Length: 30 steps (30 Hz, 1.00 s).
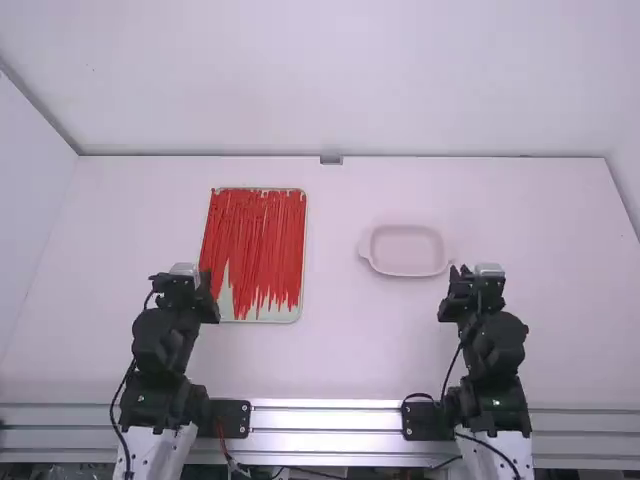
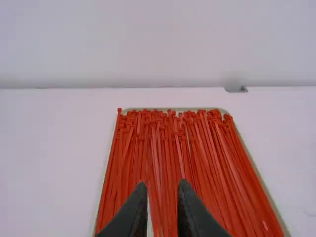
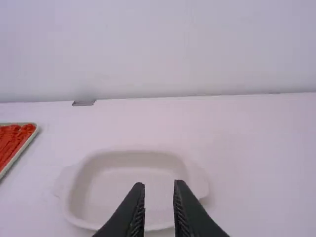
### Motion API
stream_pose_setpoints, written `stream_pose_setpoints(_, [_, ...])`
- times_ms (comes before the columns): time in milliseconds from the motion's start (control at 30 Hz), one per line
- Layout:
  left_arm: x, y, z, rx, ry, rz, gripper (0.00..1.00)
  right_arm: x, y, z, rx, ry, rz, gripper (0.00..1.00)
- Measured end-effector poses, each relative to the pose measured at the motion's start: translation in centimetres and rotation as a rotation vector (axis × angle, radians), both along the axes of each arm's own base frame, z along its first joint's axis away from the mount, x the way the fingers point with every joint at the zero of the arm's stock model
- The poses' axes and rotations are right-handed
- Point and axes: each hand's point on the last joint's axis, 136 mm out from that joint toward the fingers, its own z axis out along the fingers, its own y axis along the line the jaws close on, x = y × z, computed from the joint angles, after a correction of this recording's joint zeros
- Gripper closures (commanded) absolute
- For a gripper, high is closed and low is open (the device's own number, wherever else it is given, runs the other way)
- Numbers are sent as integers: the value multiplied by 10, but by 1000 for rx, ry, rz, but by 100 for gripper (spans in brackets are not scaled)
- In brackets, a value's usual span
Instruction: Fasten the cable tie
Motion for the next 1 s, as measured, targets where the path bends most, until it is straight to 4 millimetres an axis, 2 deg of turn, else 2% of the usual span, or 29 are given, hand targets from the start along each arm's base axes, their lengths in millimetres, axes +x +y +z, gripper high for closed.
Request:
stream_pose_setpoints(267, [11, -7, 4, -28, 153, -32, 64, 9, 15, 4, 12, 156, 61, 64])
stream_pose_setpoints(533, [31, -17, 16, -55, 302, -81, 48, 31, 37, 10, 50, 293, 129, 48])
stream_pose_setpoints(800, [54, -28, 21, -108, 467, -130, 32, 49, 61, -8, 88, 516, 189, 32])
stream_pose_setpoints(1000, [66, -30, 10, -125, 637, -126, 21, 57, 80, -19, 102, 682, 228, 21])
